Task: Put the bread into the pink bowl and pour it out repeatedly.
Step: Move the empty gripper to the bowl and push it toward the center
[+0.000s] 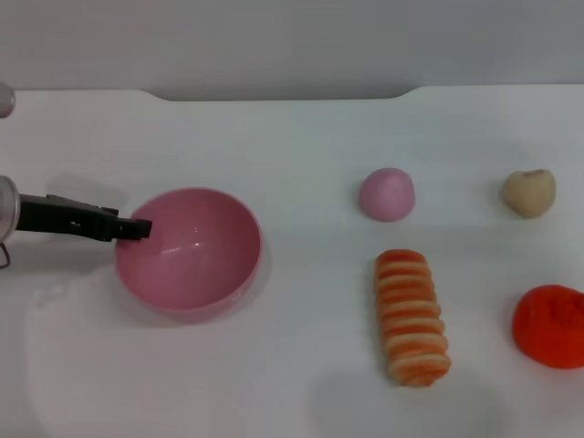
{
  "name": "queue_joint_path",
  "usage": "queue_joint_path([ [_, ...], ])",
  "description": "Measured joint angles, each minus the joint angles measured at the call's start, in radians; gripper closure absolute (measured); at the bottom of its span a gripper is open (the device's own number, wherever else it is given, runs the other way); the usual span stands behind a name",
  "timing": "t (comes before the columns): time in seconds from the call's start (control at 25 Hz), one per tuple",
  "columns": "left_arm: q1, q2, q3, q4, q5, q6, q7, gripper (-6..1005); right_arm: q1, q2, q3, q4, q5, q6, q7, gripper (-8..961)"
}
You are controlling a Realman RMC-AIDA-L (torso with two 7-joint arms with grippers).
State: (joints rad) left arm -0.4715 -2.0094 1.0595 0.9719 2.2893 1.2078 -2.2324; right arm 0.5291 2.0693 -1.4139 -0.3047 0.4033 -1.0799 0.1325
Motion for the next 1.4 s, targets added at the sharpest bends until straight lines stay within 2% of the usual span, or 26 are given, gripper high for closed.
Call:
queue_joint_path([
  [0.24, -0.002, -0.007, 0.001, -0.015, 0.009, -0.002, 0.002, 463, 0.004, 0.0, 0.0, 0.0, 0.0, 0.0, -0.001, 318],
  [1.04, -0.008, -0.005, 0.001, -0.021, 0.012, -0.013, -0.013, 526, 0.006, 0.0, 0.0, 0.002, 0.0, 0.0, -0.002, 318],
  [1.16, -0.01, -0.004, 0.001, -0.021, 0.013, -0.013, -0.013, 750, 0.006, 0.0, 0.0, 0.004, 0.0, 0.0, -0.002, 318],
  [1.36, -0.014, -0.004, -0.007, -0.021, 0.013, -0.006, -0.019, 941, 0.006, 0.002, 0.0, 0.002, 0.0, 0.0, -0.002, 318],
  [1.4, -0.015, -0.004, -0.007, -0.021, 0.013, -0.005, -0.022, 942, 0.006, 0.002, 0.0, 0.002, 0.0, 0.0, -0.002, 318],
])
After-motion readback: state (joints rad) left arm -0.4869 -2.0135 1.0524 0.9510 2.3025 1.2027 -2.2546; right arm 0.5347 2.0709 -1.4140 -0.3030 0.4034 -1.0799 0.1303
